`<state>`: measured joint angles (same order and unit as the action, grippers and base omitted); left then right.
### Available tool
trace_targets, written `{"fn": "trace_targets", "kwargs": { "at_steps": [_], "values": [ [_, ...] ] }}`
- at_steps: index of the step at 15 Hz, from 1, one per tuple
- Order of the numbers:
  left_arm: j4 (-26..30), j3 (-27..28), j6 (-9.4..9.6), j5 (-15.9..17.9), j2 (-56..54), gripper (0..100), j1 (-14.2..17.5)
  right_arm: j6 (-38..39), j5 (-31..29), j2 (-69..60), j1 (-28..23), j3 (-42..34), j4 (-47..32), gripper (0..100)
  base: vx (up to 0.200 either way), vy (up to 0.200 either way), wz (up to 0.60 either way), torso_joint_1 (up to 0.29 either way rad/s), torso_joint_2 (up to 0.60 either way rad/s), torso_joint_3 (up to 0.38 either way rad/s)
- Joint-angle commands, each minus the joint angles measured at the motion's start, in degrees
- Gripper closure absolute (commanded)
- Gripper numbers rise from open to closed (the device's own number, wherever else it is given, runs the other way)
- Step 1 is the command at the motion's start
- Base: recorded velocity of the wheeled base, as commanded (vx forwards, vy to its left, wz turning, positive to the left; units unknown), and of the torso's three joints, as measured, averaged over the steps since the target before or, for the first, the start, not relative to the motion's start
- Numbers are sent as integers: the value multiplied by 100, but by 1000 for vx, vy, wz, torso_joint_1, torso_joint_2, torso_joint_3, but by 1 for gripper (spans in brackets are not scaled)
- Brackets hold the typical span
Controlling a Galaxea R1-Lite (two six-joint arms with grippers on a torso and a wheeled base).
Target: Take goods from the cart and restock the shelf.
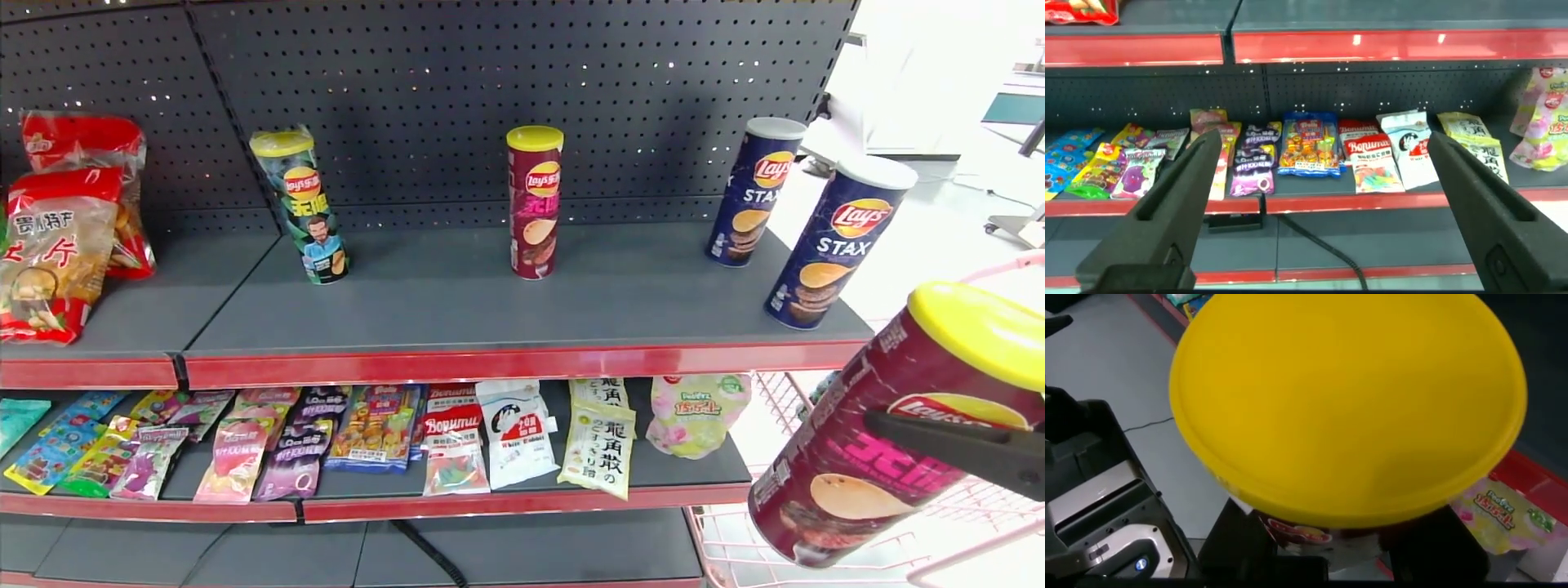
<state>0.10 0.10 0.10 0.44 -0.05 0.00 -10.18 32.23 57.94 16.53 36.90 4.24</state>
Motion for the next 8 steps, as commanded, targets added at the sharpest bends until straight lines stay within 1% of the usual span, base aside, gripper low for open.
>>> {"fn": "trace_targets", "kwargs": {
  "at_steps": [1, 4, 8],
  "values": [
    [-1, -1, -1, 0, 5, 0, 0, -2, -15, 7, 158, -7, -2, 100, 200, 0, 0, -27, 2, 2],
    [-1, -10, 34, 0, 5, 0, 0, -2, -15, 15, 184, -7, -20, 100, 200, 0, 0, 9, 2, 2],
    [-1, -10, 34, 0, 5, 0, 0, -10, -15, 7, 193, -69, -20, 100, 200, 0, 0, 7, 2, 6]
  ]
}}
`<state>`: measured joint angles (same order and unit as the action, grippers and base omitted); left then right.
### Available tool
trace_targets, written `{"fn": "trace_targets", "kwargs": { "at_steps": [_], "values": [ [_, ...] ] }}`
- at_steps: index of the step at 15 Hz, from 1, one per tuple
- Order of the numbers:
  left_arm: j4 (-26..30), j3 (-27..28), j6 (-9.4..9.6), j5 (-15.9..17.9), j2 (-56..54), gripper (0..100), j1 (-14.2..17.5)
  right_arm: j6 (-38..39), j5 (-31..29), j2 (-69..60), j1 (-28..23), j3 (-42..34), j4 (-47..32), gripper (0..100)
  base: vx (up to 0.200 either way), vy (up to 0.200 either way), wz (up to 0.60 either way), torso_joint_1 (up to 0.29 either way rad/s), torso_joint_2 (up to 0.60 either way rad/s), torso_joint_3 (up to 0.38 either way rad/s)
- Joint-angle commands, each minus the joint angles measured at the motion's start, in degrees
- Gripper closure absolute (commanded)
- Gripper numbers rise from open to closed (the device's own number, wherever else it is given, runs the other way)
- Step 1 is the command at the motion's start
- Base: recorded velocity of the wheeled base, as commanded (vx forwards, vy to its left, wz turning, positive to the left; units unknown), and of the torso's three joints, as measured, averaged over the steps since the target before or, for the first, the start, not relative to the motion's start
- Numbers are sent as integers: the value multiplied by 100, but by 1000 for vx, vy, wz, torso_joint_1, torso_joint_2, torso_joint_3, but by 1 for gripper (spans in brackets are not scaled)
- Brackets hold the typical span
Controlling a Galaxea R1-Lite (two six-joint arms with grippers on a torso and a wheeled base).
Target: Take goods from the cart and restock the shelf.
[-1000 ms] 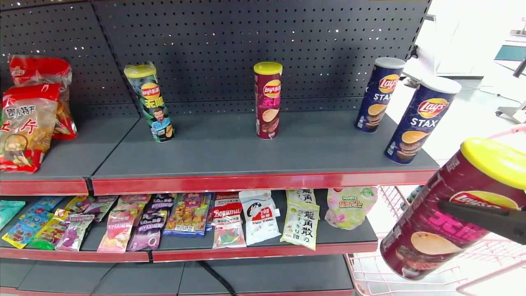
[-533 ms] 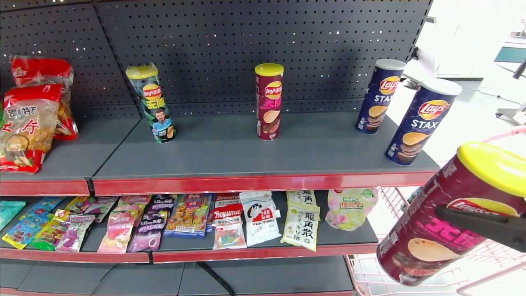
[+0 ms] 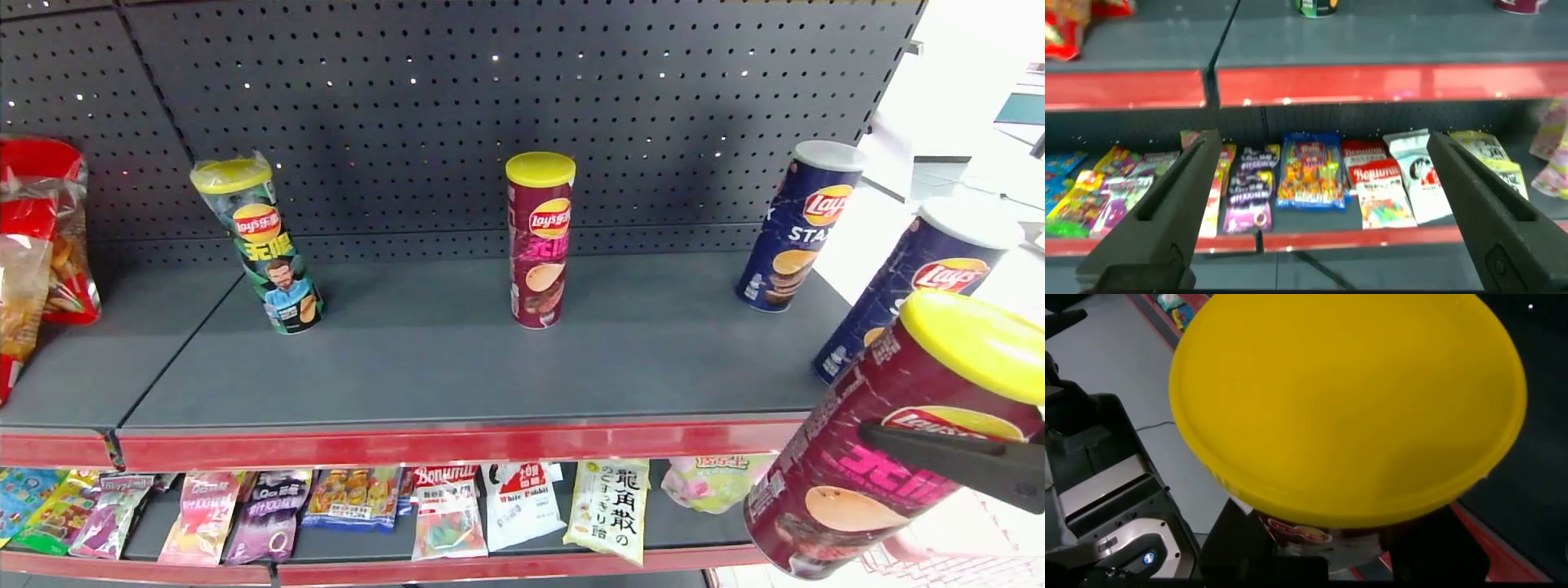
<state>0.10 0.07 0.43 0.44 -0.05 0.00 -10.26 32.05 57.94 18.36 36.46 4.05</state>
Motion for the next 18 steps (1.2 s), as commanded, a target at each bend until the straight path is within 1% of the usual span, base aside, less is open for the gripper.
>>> {"fn": "trace_targets", "kwargs": {
  "at_steps": [1, 6, 11, 12, 13, 14, 15, 16, 17, 18],
  "values": [
    [-1, 1, 1, 0, 5, 0, 0, -46, 3, -2, 36, -34, 0, 100, 200, 0, 0, 2, 2, 2],
    [8, 1, -34, 0, 5, 0, 0, -72, 12, -81, 54, -34, -9, 100, 0, 0, 0, 0, 0, 0],
    [8, 1, -8, 9, 5, 0, -9, -72, 12, -275, 142, -43, -18, 100, 0, 0, 0, 0, 0, 0],
    [-1, 10, 28, 18, 22, 0, -9, -81, 3, -327, 177, -113, -9, 100, 0, 0, 0, 0, 0, 0],
    [-1, 107, 159, 123, 102, 0, -18, -90, 3, -363, 177, -166, -9, 100, 0, 0, 0, 0, 0, 0],
    [25, 968, 142, 343, 857, 0, -26, -90, 3, -371, 177, -183, -18, 100, 0, 0, 0, 0, 0, 0],
    [-10, 2146, -175, 554, 2202, 0, -26, -90, 3, -336, 177, -175, -18, 100, 0, 0, 0, 0, 0, 0],
    [-19, 2735, -280, 984, 2773, 0, -114, -90, 3, -327, 186, -175, -9, 100, 0, 0, 0, 0, 0, 0],
    [-27, 2902, 107, 1573, 3292, 0, -246, -90, 3, -310, 177, -175, -9, 100, 0, 0, 0, 0, 0, 0],
    [-36, 2893, 660, 1819, 3811, 0, -264, -90, 3, -275, 177, -166, 0, 100, 0, 0, 0, 0, 0, 0]
  ]
}}
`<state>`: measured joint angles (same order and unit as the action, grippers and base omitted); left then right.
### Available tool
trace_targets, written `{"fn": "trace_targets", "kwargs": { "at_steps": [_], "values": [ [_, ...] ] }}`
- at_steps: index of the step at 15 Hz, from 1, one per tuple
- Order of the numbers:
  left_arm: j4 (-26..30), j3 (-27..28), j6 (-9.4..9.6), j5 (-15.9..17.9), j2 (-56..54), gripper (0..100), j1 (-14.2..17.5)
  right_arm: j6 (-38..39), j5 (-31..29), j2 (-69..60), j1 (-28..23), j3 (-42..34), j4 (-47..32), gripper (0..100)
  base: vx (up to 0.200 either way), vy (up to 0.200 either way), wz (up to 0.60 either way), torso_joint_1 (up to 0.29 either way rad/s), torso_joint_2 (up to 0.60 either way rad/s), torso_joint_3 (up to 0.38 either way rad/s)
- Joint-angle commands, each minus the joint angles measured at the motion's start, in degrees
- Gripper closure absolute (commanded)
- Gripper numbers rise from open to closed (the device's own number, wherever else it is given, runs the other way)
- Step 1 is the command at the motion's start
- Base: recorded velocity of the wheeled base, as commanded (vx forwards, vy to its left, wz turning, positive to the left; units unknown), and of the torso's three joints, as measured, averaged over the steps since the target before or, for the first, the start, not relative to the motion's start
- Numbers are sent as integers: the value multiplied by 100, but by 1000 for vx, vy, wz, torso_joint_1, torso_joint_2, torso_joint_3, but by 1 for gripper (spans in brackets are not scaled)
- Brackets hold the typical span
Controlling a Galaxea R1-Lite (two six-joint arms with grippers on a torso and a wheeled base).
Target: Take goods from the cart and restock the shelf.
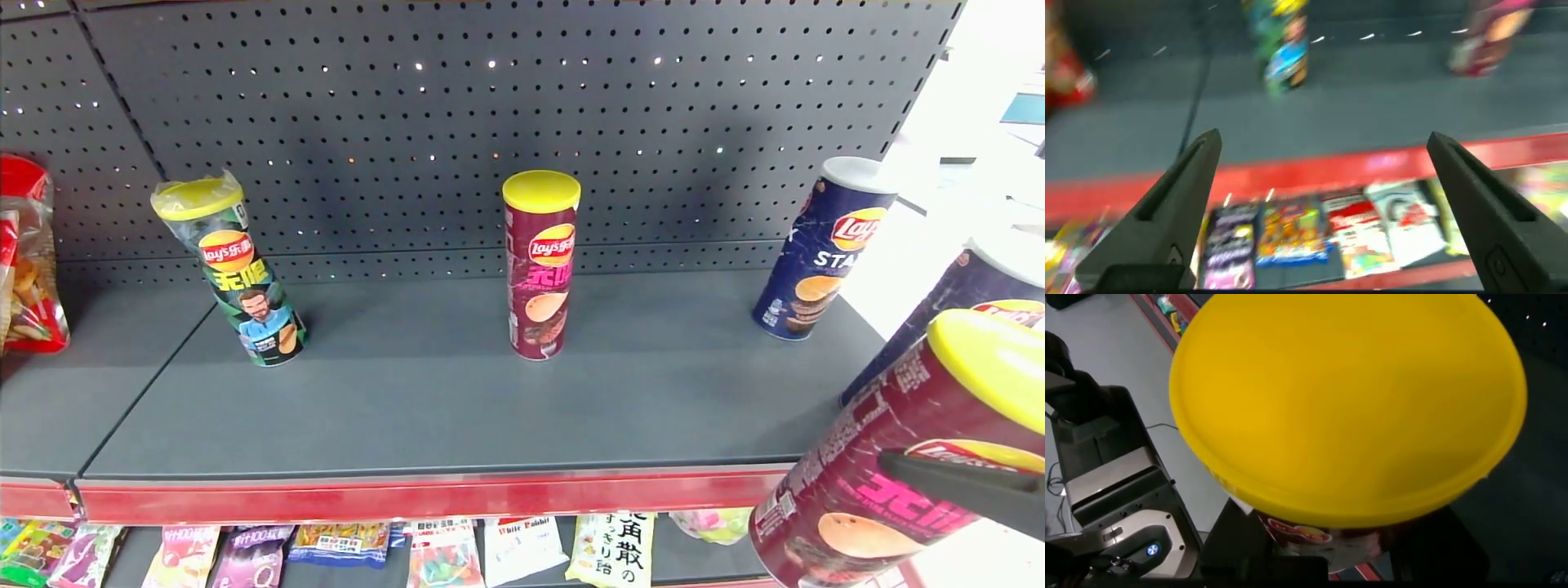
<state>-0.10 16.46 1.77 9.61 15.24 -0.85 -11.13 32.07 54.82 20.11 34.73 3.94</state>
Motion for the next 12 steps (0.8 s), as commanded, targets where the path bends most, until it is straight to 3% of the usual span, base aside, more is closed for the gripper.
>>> {"fn": "trace_targets", "kwargs": {
  "at_steps": [1, 2, 3, 5, 7, 8, 12],
  "values": [
    [-96, 1299, 808, 1034, 2625, 0, -196, -3, 1, 37, 1, -1, 11, 100, 0, 0, 0, 0, 0, 0],
    [-491, 1439, 1036, 1448, 3310, 0, -442, -3, 1, 46, 1, 16, 11, 100, 0, 0, 0, 0, 0, 0],
    [-887, 1545, 1080, 1711, 3838, 0, -785, -3, 1, 37, 1, 16, 11, 100, 0, 0, 0, 0, 0, 0],
    [-1212, 1879, 1045, 1843, 4734, 0, -1558, -3, 1, 46, -8, 16, 11, 100, 0, 0, 0, 0, 0, 0],
    [-1212, 2107, 1054, 2019, 5147, 0, -1716, -3, 1, 64, -8, 43, 11, 100, 0, 0, 0, 0, 0, 0],
    [-1344, 2547, 1106, 2168, 5894, 0, -1813, -3, 1, 108, -8, 51, 37, 100, 0, 0, 0, 0, 0, 0],
    [-2012, 2977, 1229, 2195, 6984, 0, -2024, 6, 1, 64, -25, 69, 46, 100, 0, 0, 0, 0, 0, 0]
  ]
}}
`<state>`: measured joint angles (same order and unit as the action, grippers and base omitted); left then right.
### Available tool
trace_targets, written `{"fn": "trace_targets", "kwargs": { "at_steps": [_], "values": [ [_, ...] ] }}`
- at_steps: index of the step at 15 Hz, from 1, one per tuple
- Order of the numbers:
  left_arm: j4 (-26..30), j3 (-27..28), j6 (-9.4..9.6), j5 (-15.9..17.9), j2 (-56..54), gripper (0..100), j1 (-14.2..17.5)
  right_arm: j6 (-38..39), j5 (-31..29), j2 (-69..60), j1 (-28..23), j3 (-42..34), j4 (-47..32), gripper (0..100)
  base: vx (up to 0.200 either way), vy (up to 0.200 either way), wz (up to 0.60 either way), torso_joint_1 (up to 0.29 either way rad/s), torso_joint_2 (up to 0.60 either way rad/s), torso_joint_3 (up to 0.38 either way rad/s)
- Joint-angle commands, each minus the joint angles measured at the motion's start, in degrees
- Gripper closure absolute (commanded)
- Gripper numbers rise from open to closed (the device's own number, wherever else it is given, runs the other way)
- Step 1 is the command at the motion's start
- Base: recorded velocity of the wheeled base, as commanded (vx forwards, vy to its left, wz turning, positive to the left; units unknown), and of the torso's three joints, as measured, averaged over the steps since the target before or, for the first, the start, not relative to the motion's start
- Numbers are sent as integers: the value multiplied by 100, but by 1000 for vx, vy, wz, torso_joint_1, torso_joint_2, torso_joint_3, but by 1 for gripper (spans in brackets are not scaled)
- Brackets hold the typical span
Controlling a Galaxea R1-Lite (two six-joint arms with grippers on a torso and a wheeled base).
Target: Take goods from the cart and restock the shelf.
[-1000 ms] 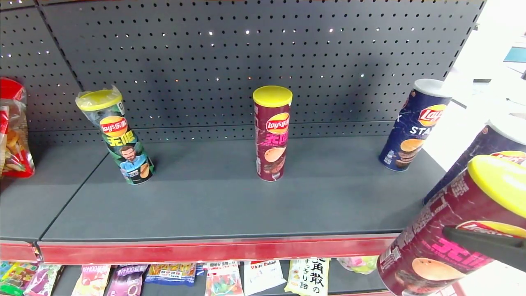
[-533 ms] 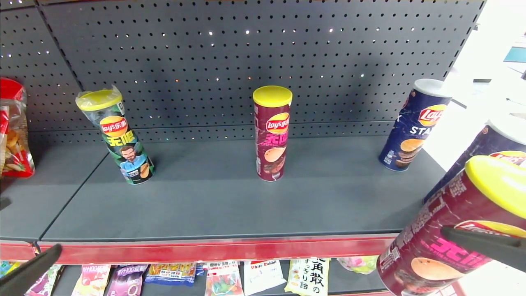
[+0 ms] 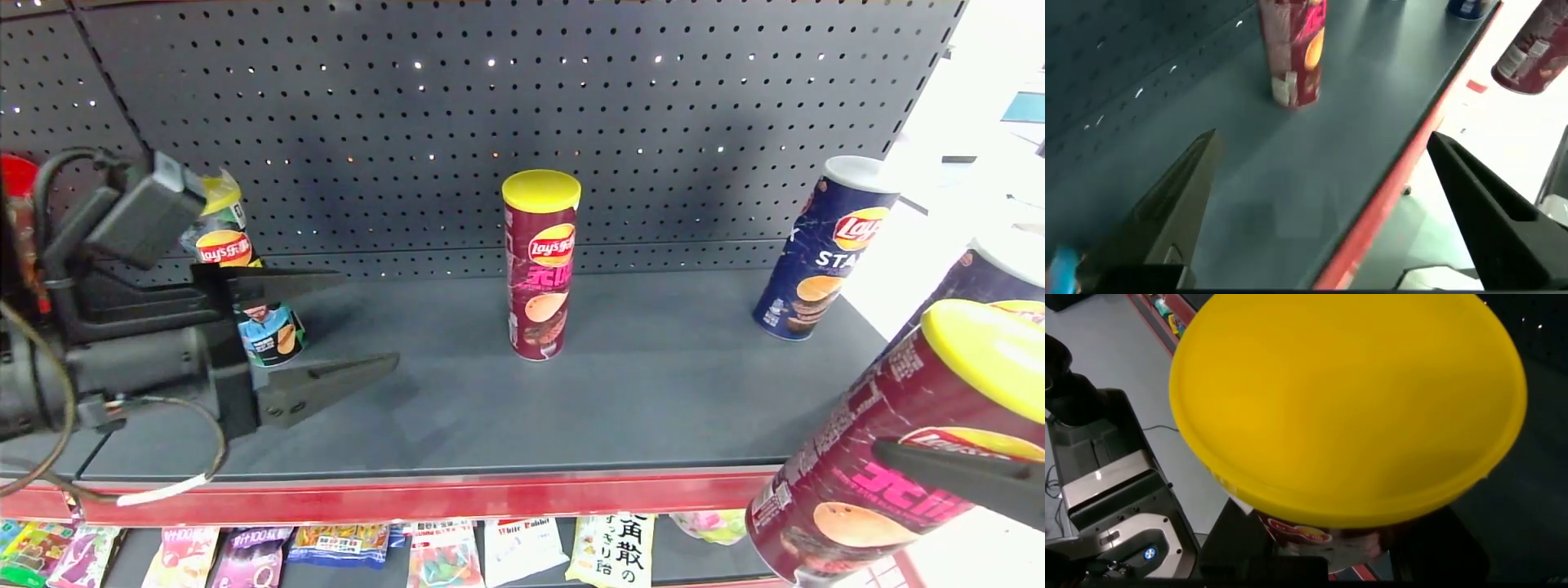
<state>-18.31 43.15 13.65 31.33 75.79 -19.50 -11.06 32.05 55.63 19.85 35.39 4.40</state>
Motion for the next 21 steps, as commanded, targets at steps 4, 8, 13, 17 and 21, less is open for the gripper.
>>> {"fn": "trace_targets", "kwargs": {
  "at_steps": [4, 8, 13, 17, 21],
  "values": [
    [-366, 1213, 182, -13, 1808, 0, -291, 16, 3, -25, -16, 21, -1, 100, 0, 0, 0, 0, 0, 0],
    [-357, 1828, 190, -83, 2282, 0, -414, 25, 3, 150, -16, 372, -1, 100, 0, 0, 0, 0, 0, 0],
    [-366, 2426, 190, -215, 2845, 0, -625, 25, 12, 300, -16, 513, -18, 100, 0, 0, 0, 0, 0, 0],
    [-357, 3102, 182, -215, 3276, 0, -625, 25, 12, 317, -16, 469, -18, 100, 0, 0, 0, 0, 0, 0],
    [-349, 3375, 155, -215, 3495, 0, -765, 25, 12, 388, -16, 460, -9, 100, 0, 0, 0, 0, 0, 0]
  ]
}}
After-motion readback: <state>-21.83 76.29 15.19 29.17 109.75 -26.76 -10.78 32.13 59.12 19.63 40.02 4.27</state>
